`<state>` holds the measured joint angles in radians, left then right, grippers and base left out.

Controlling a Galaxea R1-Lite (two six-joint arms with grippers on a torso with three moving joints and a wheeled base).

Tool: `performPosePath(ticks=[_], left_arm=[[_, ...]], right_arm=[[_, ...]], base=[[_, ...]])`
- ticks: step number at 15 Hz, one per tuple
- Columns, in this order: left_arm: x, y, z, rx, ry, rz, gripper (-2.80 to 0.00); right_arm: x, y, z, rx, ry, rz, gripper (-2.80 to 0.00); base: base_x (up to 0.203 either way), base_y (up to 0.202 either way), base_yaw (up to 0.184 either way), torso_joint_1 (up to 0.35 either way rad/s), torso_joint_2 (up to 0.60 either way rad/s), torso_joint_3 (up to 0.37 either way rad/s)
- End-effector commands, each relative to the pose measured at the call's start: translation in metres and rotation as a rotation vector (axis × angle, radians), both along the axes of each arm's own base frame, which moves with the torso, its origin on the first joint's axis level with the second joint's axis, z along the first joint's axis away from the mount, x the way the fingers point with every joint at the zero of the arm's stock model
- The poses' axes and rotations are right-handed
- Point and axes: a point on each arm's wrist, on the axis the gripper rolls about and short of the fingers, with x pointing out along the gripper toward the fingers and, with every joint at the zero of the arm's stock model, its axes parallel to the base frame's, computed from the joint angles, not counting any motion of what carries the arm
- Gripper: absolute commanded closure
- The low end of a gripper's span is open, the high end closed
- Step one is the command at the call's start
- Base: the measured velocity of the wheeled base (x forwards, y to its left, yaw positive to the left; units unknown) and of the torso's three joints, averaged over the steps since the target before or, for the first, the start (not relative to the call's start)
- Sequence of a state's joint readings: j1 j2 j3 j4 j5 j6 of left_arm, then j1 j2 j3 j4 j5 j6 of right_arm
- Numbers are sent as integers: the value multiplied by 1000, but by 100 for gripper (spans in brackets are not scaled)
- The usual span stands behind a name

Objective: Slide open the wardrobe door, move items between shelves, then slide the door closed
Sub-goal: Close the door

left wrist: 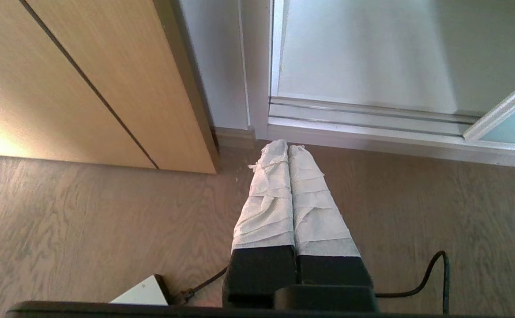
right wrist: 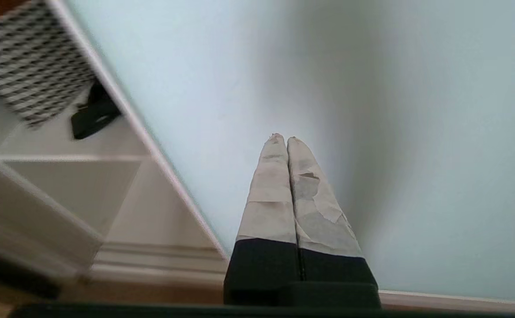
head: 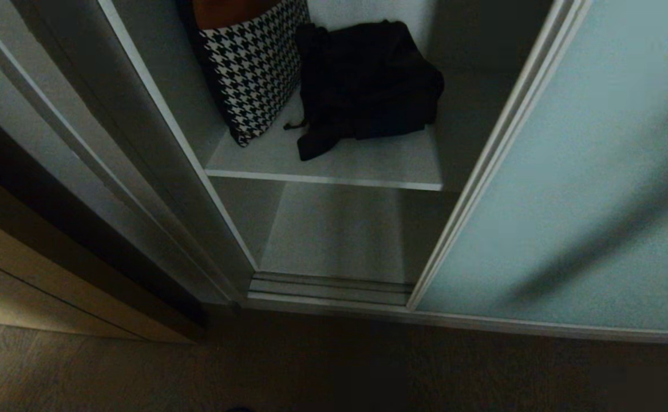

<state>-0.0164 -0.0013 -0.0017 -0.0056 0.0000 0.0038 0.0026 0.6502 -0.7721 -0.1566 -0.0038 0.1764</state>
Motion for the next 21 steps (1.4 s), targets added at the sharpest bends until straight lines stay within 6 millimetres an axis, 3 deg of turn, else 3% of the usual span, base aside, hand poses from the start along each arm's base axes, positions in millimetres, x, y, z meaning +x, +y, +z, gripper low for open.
performPosePath(ticks=[1, 5, 8, 15, 19, 21], left_arm=[[0, 0, 0, 1, 1, 0, 0], [0, 0, 0, 1, 0, 0, 0], [0, 0, 0, 1, 1, 0, 0], [0, 0, 0, 1, 1, 0, 0], [0, 0, 0, 1, -1, 0, 0], [0, 0, 0, 1, 1, 0, 0]], right_arm=[[6, -1, -3, 2, 25, -44, 0], [-2, 4, -14, 2, 43, 167, 0], [4, 7, -17, -34, 64, 279, 0], [57, 32, 28, -86, 49, 475, 0], [98, 51, 27, -125, 53, 500, 0], [108, 55, 30, -128, 8, 492, 0]], base=[[0, 0, 0, 0, 0, 0], [0, 0, 0, 0, 0, 0], [0, 0, 0, 0, 0, 0], [0, 0, 0, 0, 0, 0], [0, 0, 0, 0, 0, 0], [0, 0, 0, 0, 0, 0]])
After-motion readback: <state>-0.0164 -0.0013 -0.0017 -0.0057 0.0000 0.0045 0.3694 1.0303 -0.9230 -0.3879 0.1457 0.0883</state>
